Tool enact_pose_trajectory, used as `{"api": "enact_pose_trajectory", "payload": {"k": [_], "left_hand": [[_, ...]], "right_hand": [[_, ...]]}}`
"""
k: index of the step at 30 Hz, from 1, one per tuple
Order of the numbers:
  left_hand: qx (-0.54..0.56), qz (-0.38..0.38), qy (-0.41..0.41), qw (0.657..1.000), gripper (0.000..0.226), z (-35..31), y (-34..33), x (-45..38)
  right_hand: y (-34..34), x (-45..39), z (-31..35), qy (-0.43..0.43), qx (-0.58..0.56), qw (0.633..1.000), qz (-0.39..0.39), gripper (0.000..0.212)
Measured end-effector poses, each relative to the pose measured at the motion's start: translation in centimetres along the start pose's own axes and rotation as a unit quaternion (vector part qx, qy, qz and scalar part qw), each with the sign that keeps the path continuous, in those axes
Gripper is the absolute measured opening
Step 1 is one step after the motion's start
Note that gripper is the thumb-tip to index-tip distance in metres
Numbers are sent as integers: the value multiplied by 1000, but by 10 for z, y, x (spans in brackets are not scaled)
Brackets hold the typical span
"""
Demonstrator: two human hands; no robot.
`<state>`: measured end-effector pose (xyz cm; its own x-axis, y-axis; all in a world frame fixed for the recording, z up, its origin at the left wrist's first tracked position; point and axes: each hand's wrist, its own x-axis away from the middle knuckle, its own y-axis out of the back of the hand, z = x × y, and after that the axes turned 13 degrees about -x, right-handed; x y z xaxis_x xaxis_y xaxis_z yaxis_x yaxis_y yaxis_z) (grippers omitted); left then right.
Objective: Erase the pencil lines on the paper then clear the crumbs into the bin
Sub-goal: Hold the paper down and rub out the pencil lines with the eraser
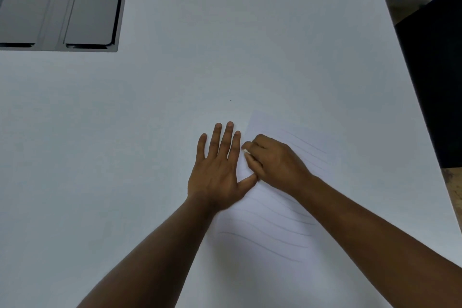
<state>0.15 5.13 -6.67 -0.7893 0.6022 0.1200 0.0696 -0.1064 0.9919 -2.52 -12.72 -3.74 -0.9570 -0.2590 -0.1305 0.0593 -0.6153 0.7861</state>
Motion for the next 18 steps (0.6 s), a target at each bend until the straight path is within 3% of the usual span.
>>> {"api": "enact_pose_trajectory", "payload": {"k": [5, 8, 13, 18], "left_hand": [[2, 6, 5, 1000, 98, -3, 2, 0], [4, 11, 8, 1000, 98, -2, 3, -1], [2, -9, 3, 1000, 96, -1, 0, 0], [2, -24, -12, 1000, 87, -1, -2, 1]], "right_hand": [[11, -31, -27, -61, 75, 991, -90, 26], [20, -39, -31, -92, 58, 987, -120, 21], [9, -5, -4, -24, 3, 998, -57, 21], [2, -3, -15, -9, 68, 997, -42, 22]]}}
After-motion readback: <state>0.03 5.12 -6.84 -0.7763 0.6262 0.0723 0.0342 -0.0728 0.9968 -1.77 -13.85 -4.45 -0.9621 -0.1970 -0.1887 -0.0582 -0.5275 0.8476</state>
